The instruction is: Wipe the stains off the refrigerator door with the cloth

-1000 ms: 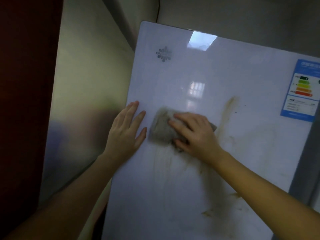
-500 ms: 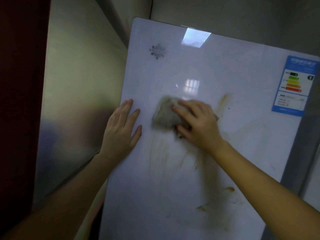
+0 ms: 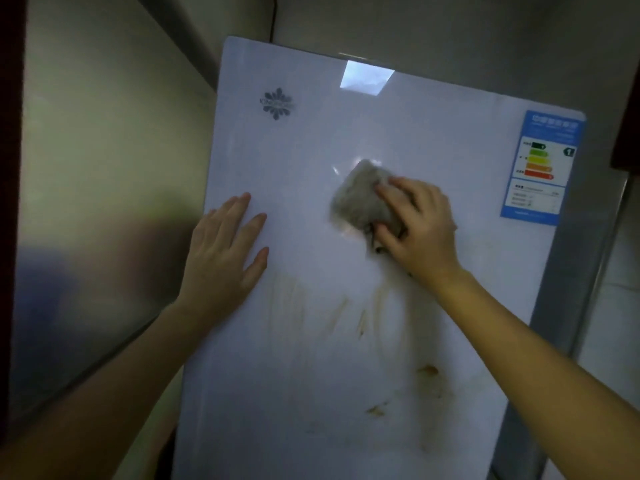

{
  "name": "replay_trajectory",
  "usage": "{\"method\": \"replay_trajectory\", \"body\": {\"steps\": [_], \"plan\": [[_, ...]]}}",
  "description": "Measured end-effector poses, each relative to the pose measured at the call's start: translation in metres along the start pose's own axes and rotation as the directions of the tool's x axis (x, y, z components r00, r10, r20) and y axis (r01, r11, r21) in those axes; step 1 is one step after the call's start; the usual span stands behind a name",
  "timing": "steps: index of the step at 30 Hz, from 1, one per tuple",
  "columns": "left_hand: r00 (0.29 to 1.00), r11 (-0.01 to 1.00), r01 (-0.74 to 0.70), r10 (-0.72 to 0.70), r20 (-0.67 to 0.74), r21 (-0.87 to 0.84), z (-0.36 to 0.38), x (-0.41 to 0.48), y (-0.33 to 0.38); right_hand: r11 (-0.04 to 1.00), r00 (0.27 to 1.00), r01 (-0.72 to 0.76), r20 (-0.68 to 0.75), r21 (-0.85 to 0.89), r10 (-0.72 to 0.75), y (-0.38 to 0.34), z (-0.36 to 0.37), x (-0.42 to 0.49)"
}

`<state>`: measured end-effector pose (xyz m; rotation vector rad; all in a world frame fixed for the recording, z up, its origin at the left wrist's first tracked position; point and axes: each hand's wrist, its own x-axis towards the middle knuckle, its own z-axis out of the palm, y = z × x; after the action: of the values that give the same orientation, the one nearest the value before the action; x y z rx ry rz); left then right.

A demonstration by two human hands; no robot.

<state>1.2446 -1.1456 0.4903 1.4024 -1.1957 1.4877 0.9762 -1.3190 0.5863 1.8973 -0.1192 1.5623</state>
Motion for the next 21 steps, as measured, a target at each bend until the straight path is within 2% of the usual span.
{"method": "replay_trajectory", "body": {"steps": [3, 5, 7, 9, 11, 13, 15, 17, 18, 19, 21], "plan": [[1.000, 0.999, 0.021, -0.021, 0.000, -0.034, 0.005, 0.016, 0.015, 0.968, 0.965, -0.248, -0.079, 0.043, 0.251, 0.019, -0.009, 0.000], [0.999, 0.999, 0.031, -0.030, 0.031, -0.043, 0.012, 0.023, 0.031, 0.968, 0.966, -0.249, -0.055, 0.045, 0.251, 0.016, -0.009, -0.009], [0.998, 0.999, 0.024, -0.023, 0.051, -0.029, 0.019, 0.026, 0.046, 0.999, 0.999, -0.041, 0.029, 0.020, 0.041, 0.010, -0.007, -0.026], [0.999, 1.000, 0.028, -0.028, 0.045, -0.010, 0.024, 0.026, 0.055, 0.972, 0.963, 0.232, 0.137, 0.022, -0.233, 0.009, -0.006, -0.043], [0.999, 0.999, 0.034, -0.035, 0.039, 0.008, 0.027, 0.025, 0.056, 0.939, 0.923, 0.343, 0.176, 0.029, -0.342, 0.019, -0.010, -0.047], [0.998, 0.999, 0.034, -0.035, 0.058, 0.011, 0.028, 0.024, 0.054, 0.965, 0.958, 0.261, 0.123, 0.006, -0.259, 0.033, -0.015, -0.041], [0.997, 0.999, 0.035, -0.035, 0.069, 0.008, 0.028, 0.023, 0.053, 0.999, 0.999, 0.044, 0.018, -0.004, -0.044, 0.049, -0.020, -0.026], [0.996, 0.999, 0.043, -0.043, 0.073, -0.001, 0.029, 0.023, 0.053, 0.980, 0.977, -0.189, -0.086, 0.059, 0.194, 0.056, -0.022, -0.009], [0.996, 0.999, 0.049, -0.049, 0.078, -0.006, 0.029, 0.023, 0.054, 0.961, 0.956, -0.261, -0.119, 0.088, 0.270, 0.055, -0.021, -0.004], [0.995, 0.998, 0.055, -0.054, 0.081, -0.008, 0.030, 0.022, 0.054, 0.953, 0.946, -0.288, -0.127, 0.093, 0.298, 0.051, -0.018, -0.001], [0.994, 0.998, 0.064, -0.063, 0.086, -0.011, 0.031, 0.021, 0.055, 0.977, 0.977, -0.200, -0.063, 0.068, 0.204, 0.039, -0.012, -0.009]]}}
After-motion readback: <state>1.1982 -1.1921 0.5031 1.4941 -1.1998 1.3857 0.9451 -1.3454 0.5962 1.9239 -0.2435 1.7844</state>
